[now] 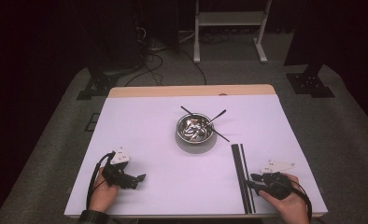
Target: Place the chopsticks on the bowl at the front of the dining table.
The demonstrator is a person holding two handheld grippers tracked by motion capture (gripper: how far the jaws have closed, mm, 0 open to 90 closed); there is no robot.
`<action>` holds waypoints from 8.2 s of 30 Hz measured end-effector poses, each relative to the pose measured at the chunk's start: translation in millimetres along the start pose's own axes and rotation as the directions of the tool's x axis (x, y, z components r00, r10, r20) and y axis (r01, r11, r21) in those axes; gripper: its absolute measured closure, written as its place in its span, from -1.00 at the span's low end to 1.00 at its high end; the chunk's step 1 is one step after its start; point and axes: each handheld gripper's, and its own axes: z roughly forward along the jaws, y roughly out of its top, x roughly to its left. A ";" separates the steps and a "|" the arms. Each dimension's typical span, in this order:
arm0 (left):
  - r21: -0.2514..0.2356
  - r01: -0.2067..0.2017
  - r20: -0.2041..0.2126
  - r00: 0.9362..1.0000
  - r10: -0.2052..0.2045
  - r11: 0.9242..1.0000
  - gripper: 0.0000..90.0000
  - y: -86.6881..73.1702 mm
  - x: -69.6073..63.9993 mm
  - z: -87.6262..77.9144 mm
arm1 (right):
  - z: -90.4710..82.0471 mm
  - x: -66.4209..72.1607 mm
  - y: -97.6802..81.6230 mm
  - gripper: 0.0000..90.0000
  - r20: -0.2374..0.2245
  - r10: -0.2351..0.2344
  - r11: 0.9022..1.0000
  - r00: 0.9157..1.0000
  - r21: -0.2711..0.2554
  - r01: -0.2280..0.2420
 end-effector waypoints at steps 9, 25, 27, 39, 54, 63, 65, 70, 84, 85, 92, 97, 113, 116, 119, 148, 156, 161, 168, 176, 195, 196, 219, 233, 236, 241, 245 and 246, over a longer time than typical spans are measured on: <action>0.000 0.001 0.000 1.000 -0.001 1.000 -1.00 0.0 0.0 0.0 | -6.6 7.4 -7.5 0.41 0.006 -0.016 1.000 1.000 0.002 0.016; -0.001 0.003 0.000 1.000 -0.003 1.000 -1.00 0.0 0.0 0.1 | -13.5 9.5 -14.5 0.41 0.032 -0.020 1.000 0.999 0.008 0.019; -0.001 0.002 0.000 1.000 -0.002 1.000 -1.00 0.0 -0.1 0.1 | -14.2 8.4 -14.9 0.41 0.036 -0.023 1.000 0.999 0.011 0.022; 0.000 0.001 0.000 1.000 -0.001 1.000 -1.00 0.0 0.0 0.1 | -20.2 -2.2 -19.7 0.38 0.068 0.000 1.000 0.998 0.014 -0.001; -0.001 0.003 0.001 1.000 -0.003 1.000 -1.00 0.0 0.0 0.1 | -27.6 -23.8 -24.4 0.36 0.109 0.035 0.999 0.993 0.019 -0.038; -0.001 0.003 0.001 1.000 -0.003 1.000 -1.00 0.0 0.0 0.1 | -29.2 -34.8 -24.7 0.36 0.124 0.038 0.999 0.992 0.020 -0.041; -0.001 0.002 0.001 1.000 -0.002 1.000 -1.00 0.0 0.0 0.1 | -29.7 -37.4 -24.8 0.35 0.129 0.041 0.999 0.991 0.020 -0.044; -0.001 0.002 0.001 1.000 -0.002 1.000 -1.00 0.0 0.0 0.1 | -31.1 -44.9 -25.5 0.35 0.138 0.052 0.998 0.989 0.019 -0.055; -0.001 0.003 0.001 1.000 -0.003 1.000 -1.00 0.0 0.0 0.1 | -35.3 -69.0 -26.9 0.36 0.175 0.082 0.996 0.981 0.013 -0.085; 0.000 0.001 0.001 1.000 -0.001 1.000 -1.00 0.0 0.1 0.1 | -35.6 -70.6 -26.8 0.37 0.179 0.087 0.996 0.980 0.014 -0.091; -0.001 0.003 0.001 1.000 -0.003 1.000 -1.00 0.0 0.0 0.1 | -36.6 -82.2 -26.7 0.37 0.194 0.099 0.995 0.976 0.012 -0.103; -0.001 0.003 0.001 1.000 -0.003 1.000 -1.00 0.0 0.0 0.2 | -36.4 -89.4 -26.2 0.37 0.199 0.113 0.993 0.973 0.010 -0.117; 0.000 0.002 0.001 1.000 -0.002 1.000 -1.00 0.0 0.1 0.1 | -35.7 -99.0 -26.0 0.36 0.188 0.129 0.991 0.974 -0.002 -0.131; -0.001 0.003 0.001 1.000 -0.003 1.000 -1.00 0.0 0.0 0.2 | -35.2 -99.2 -25.8 0.36 0.175 0.129 0.992 0.976 -0.006 -0.130; 0.000 0.002 0.001 1.000 -0.002 1.000 -1.00 0.0 0.1 0.1 | -34.4 -98.5 -24.1 0.36 0.162 0.128 0.992 0.978 -0.013 -0.127; -0.001 0.003 0.001 1.000 -0.003 1.000 -1.00 0.0 0.1 0.2 | -6.4 -100.1 7.7 0.52 0.039 0.048 0.998 0.998 -0.042 -0.046; -0.002 0.003 0.001 1.000 -0.003 1.000 -1.00 0.0 0.0 0.2 | -2.4 -101.1 7.5 0.66 0.030 0.035 0.999 0.999 -0.023 -0.035; 0.000 0.002 0.001 1.000 -0.002 1.000 -1.00 0.0 0.1 0.1 | -1.2 -100.6 7.4 0.77 0.033 0.030 0.999 0.999 -0.015 -0.030; -0.001 0.002 0.001 1.000 -0.002 1.000 -1.00 0.0 0.1 0.1 | -1.0 -101.0 7.1 0.87 0.038 0.034 0.999 0.999 -0.015 -0.033; -0.001 0.002 0.001 1.000 -0.002 1.000 -1.00 0.0 0.1 0.2 | -0.6 -99.4 8.2 0.90 0.033 0.030 1.000 0.999 -0.012 -0.029; -0.001 0.004 0.001 1.000 -0.004 1.000 -1.00 0.0 0.0 0.2 | -8.6 -100.8 9.1 0.90 0.052 0.042 0.998 0.998 -0.054 -0.039; -0.001 0.003 0.001 1.000 -0.003 1.000 -1.00 0.0 0.1 0.2 | -9.9 -100.8 9.4 0.90 0.053 0.047 0.997 0.998 -0.057 -0.044; -0.002 0.003 0.001 1.000 -0.003 1.000 -1.00 0.0 0.0 0.2 | -23.2 -99.5 22.7 0.90 0.025 0.046 0.992 0.999 -0.116 -0.043; -0.001 0.004 0.001 1.000 -0.004 1.000 -1.00 0.0 0.0 0.2 | -25.5 -94.4 37.2 0.90 0.011 0.030 0.989 1.000 -0.147 -0.028; -0.001 0.003 0.001 1.000 -0.003 1.000 -1.00 0.0 0.1 0.2 | -24.8 -91.6 41.7 0.90 0.004 0.023 0.989 1.000 -0.148 -0.022; -0.001 0.003 0.001 1.000 -0.003 1.000 -1.00 0.0 0.1 0.1 | -22.8 -87.2 48.0 0.90 -0.008 0.011 0.988 1.000 -0.153 -0.012; -0.001 0.003 0.001 1.000 -0.003 1.000 -1.00 0.0 0.1 0.2 | -22.4 -83.5 53.0 0.90 -0.016 0.000 0.987 1.000 -0.158 -0.003; -0.002 0.003 0.001 1.000 -0.003 1.000 -1.00 0.0 0.1 0.2 | -22.2 -82.3 54.8 0.90 -0.019 -0.005 0.987 1.000 -0.161 0.001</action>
